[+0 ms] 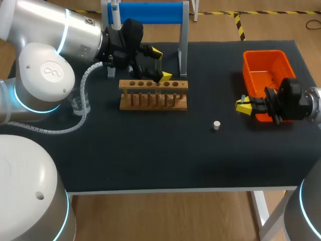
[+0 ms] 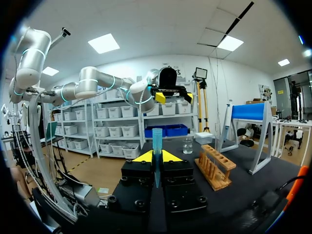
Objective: Invert the test tube, pick up the pipette, mount the tip to pipette, aspirate from beaker and dispense into the tube, eject the tip, return the pipette, and cap with the stopper.
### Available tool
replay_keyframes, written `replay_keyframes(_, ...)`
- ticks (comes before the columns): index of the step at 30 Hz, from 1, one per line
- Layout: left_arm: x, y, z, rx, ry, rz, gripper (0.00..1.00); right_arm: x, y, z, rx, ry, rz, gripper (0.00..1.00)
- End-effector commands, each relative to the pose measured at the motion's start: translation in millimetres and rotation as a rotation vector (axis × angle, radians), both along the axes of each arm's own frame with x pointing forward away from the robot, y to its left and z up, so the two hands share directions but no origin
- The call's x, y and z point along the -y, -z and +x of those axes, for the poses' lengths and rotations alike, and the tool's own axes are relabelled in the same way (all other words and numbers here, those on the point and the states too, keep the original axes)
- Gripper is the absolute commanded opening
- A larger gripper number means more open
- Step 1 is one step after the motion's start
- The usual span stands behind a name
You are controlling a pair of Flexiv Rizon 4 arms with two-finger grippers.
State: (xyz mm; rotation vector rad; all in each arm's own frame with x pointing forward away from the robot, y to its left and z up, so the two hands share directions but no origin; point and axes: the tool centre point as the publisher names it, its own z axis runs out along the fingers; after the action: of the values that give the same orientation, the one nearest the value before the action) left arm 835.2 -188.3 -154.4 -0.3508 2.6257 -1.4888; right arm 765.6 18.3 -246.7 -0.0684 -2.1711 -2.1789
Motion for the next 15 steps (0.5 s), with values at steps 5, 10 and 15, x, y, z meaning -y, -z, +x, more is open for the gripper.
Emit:
replay_keyframes(5, 0.3, -1.0, 0.3, -0.003, 0.001, 0.004, 1.00, 10.6, 7.0, -2.1, -0.011, -0.013, -0.009, 0.00)
replay_keyframes(10, 0.3, -1.0, 0.3, -0.003, 0.001, 0.004, 1.00, 10.9, 11.3, -4.8, -0.026, -0.022, -0.017, 0.00)
replay_keyframes(15, 0.3, -1.0, 0.3, -0.003, 0.001, 0.004, 1.00, 10.0, 12.0, -5.6, -0.028, -0.026, -0.020, 0.00)
